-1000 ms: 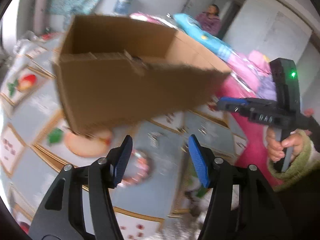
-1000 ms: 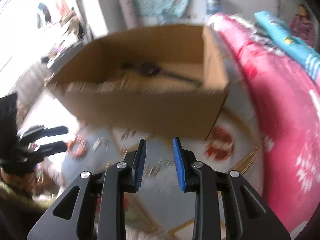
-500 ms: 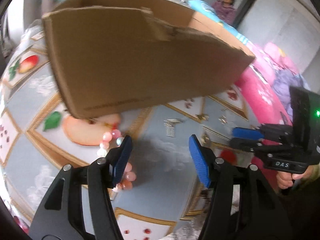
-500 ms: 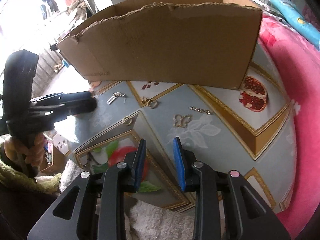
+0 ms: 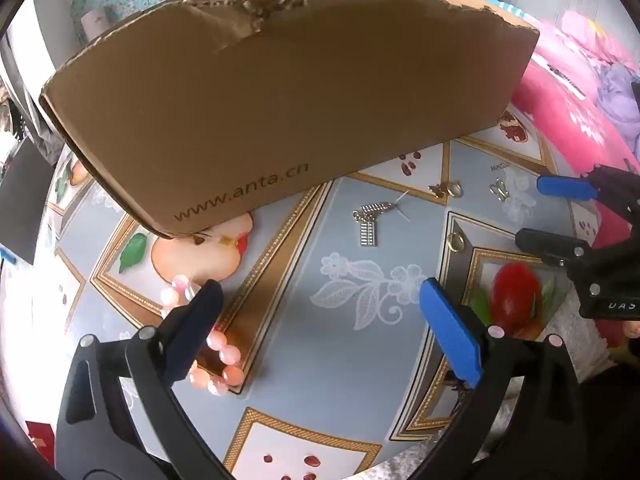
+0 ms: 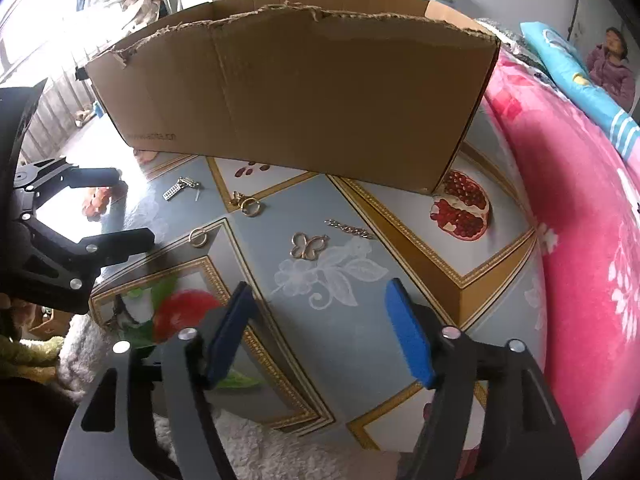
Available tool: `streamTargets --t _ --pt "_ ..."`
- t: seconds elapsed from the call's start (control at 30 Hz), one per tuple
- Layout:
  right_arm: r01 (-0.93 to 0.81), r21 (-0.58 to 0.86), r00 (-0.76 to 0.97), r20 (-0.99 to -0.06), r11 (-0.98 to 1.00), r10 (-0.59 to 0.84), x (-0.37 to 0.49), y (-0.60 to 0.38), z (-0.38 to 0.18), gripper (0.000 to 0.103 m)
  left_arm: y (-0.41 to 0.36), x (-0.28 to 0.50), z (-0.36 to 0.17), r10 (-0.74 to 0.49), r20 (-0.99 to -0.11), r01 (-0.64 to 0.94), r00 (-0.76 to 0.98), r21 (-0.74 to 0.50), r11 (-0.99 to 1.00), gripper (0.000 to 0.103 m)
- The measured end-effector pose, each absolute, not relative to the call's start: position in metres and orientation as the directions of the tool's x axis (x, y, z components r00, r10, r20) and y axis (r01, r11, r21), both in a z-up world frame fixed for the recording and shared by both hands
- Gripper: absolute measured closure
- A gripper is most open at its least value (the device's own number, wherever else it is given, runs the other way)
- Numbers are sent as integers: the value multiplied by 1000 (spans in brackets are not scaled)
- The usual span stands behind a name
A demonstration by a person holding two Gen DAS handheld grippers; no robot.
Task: Organize jewelry
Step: 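Lower the right tool over a gold ring while the left tool hovers by the bead bracelet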
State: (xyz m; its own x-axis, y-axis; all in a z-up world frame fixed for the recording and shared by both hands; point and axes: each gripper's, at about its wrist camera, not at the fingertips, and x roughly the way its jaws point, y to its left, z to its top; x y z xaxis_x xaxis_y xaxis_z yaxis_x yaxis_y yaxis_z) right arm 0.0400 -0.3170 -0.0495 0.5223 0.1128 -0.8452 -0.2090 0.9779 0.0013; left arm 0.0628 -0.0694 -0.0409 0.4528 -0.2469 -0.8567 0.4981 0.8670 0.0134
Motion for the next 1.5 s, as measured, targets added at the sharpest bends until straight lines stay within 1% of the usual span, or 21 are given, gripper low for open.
streamTargets --t 0.13,0.2,0.27,0.37,0.83,1.03,1.27,1.4,1.43,1.47,1.5 --pt "-203 1 509 -854 979 106 46 -322 -53 23 -70 63 -40 -238 -859 492 454 19 870 7" --pt "-207 0 503 -858 978 106 50 -322 -53 15 -71 65 -41 -233 -858 482 457 18 876 7" --pt "-209 1 493 -864 978 106 54 -324 -54 13 -74 67 -41 -229 -861 480 454 20 877 7" --pt "-223 1 466 -878 975 108 61 -321 -56 6 -74 68 -39 -214 -877 475 431 19 880 7" --pt "-219 2 451 -886 976 103 67 -314 -57 6 -84 73 -36 -188 -871 412 454 19 911 7" --pt "-211 2 455 -885 977 100 68 -312 -58 6 -84 71 -36 -190 -866 411 462 20 911 7" --pt "-212 9 494 -862 977 115 63 -316 -60 6 -84 67 -36 -189 -865 406 465 19 914 7" --pt "-193 32 480 -869 981 123 67 -325 -57 6 -82 64 -39 -200 -857 412 475 16 911 7" --pt "-185 48 475 -870 982 132 69 -328 -56 9 -82 63 -39 -205 -854 415 479 15 910 7" --pt "-186 67 478 -866 980 150 69 -330 -53 17 -81 62 -39 -210 -851 420 481 14 907 7" --pt "-193 77 494 -854 978 165 69 -332 -48 20 -80 61 -39 -214 -850 425 482 13 905 7"
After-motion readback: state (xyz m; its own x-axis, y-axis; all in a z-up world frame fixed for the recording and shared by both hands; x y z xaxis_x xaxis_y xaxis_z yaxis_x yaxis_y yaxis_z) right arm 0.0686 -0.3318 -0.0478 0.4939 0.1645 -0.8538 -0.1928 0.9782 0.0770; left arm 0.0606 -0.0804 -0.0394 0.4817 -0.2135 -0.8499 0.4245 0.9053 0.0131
